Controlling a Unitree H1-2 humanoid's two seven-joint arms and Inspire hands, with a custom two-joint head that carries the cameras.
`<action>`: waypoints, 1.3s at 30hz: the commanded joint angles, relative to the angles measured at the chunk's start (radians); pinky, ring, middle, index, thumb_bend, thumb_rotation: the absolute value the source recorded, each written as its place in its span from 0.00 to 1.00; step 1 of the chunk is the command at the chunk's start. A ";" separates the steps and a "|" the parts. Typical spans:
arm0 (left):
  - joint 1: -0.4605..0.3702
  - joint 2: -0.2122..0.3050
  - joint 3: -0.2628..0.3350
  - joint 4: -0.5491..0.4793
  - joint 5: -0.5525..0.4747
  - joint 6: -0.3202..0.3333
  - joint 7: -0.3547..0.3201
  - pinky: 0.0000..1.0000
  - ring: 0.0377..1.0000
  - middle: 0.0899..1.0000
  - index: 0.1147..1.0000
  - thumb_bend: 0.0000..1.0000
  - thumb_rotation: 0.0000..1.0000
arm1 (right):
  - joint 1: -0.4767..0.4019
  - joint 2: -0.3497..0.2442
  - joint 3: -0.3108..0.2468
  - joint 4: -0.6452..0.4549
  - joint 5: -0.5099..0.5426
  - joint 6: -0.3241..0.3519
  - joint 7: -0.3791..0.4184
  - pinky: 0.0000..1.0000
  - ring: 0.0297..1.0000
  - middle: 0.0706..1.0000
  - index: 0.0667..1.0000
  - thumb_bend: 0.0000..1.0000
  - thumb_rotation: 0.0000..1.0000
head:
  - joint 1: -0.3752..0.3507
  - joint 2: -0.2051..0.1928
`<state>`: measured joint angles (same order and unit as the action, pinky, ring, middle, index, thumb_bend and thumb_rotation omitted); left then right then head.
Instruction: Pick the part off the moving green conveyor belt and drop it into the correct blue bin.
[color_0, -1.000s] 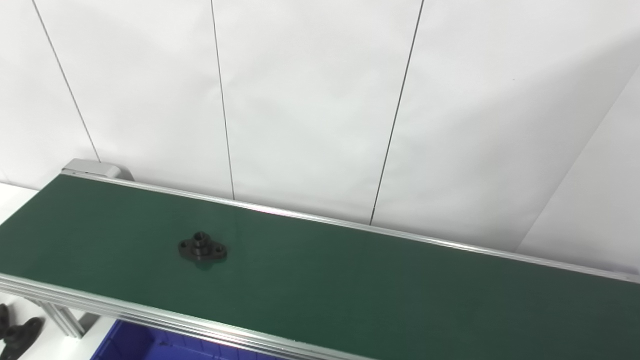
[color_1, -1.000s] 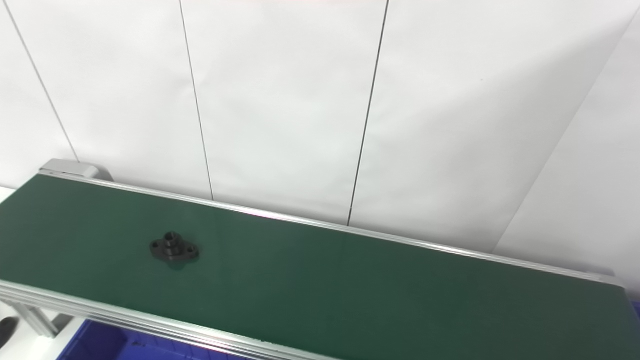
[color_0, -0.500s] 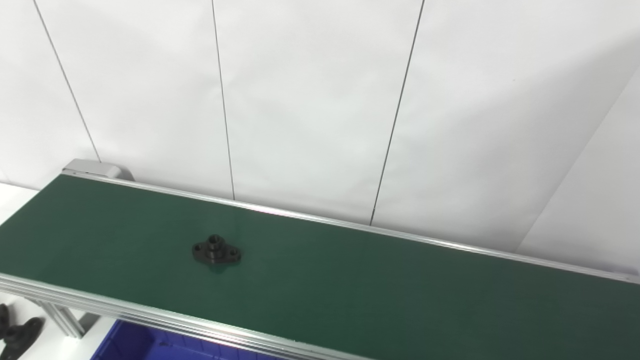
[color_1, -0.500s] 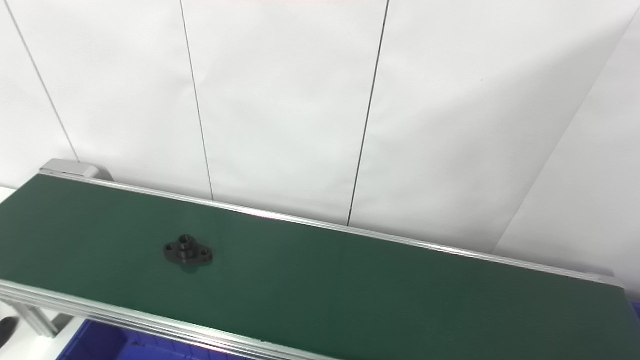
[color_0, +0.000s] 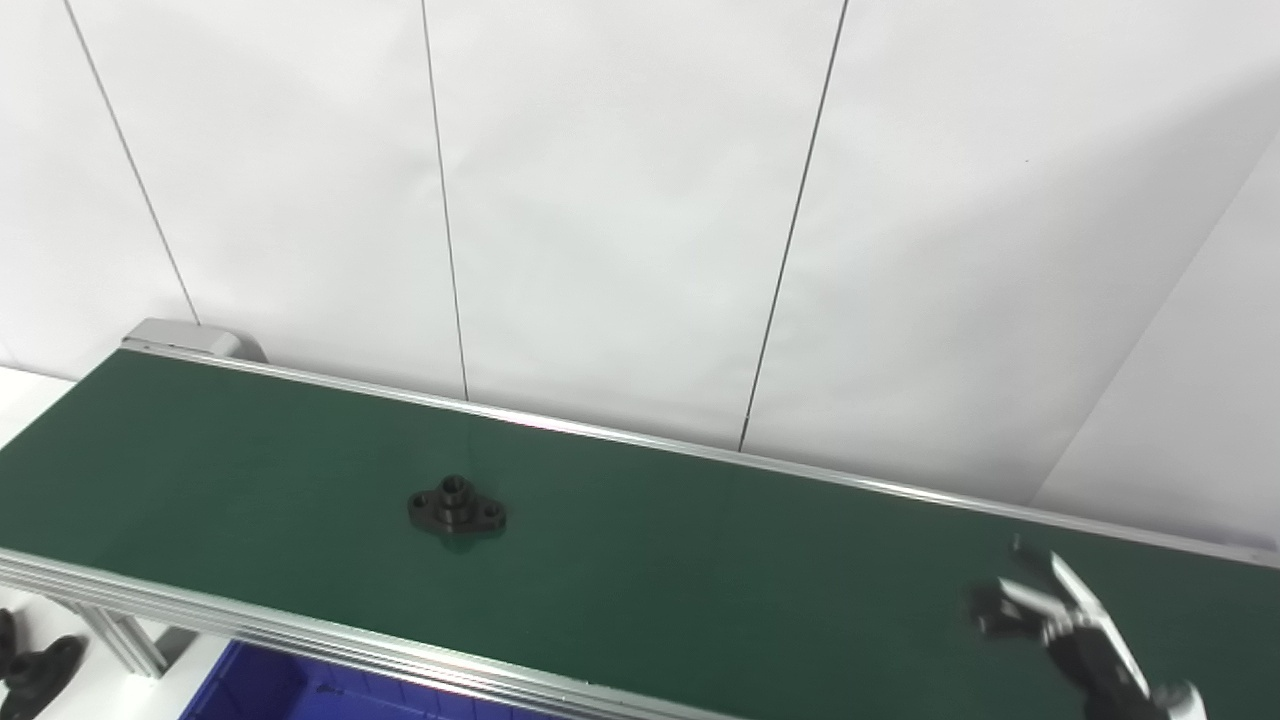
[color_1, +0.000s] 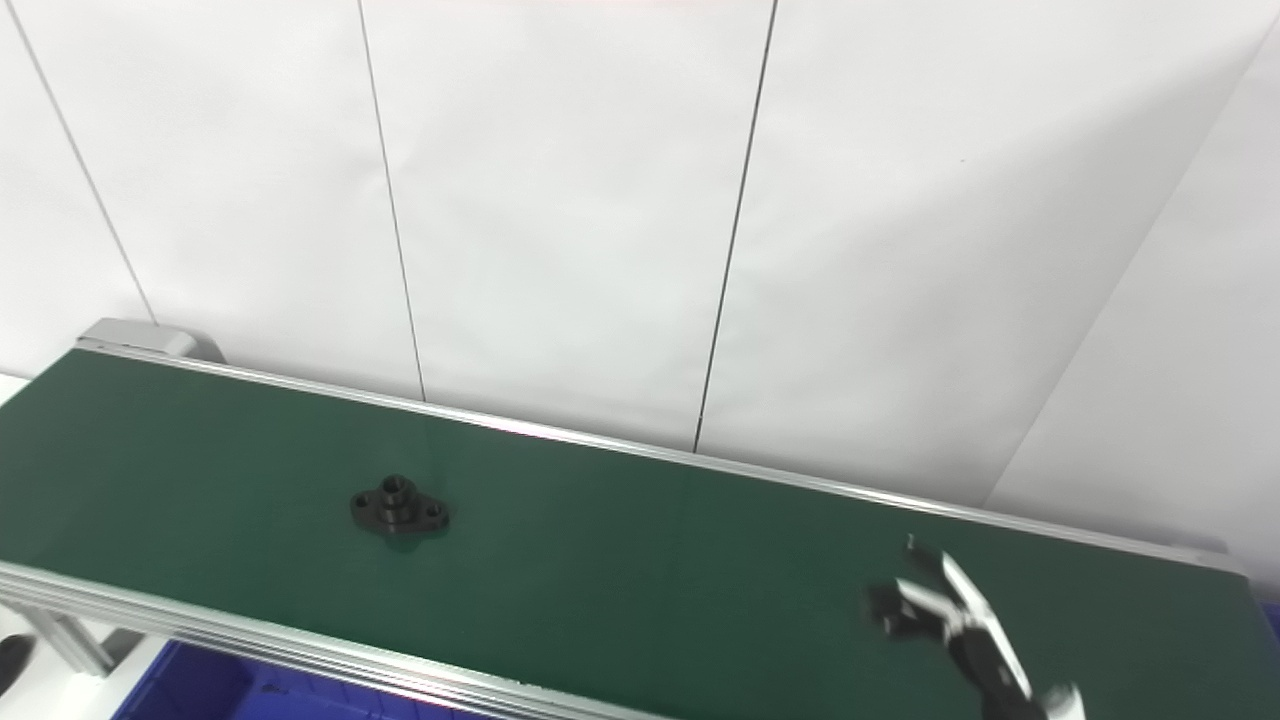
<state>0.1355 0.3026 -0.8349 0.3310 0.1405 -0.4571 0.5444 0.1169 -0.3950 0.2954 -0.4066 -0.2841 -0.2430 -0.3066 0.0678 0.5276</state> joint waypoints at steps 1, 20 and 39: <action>-0.012 0.018 0.002 -0.026 0.018 -0.013 0.010 0.76 0.84 0.86 0.82 0.91 0.55 | -0.041 0.017 -0.027 -0.027 -0.047 0.057 0.071 0.60 0.65 0.68 0.85 0.82 0.64 | 0.000 0.001; 0.025 0.018 0.122 -0.089 -0.019 -0.013 -0.155 0.82 0.88 0.90 0.87 0.91 0.57 | -0.372 0.163 -0.046 0.118 -0.276 0.316 0.390 0.58 0.64 0.62 0.79 0.83 0.48 | -0.070 0.128; 0.015 -0.002 0.140 -0.124 0.027 -0.013 -0.187 0.84 0.84 0.83 0.81 0.86 0.66 | -0.586 0.221 0.056 0.486 -0.409 0.303 0.419 0.54 0.62 0.61 0.76 0.85 0.49 | -0.052 0.188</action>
<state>0.1657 0.2980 -0.6947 0.2299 0.1582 -0.4570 0.3486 -0.4120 -0.1844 0.3481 0.0844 -0.6814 0.0728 0.1246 0.0153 0.7149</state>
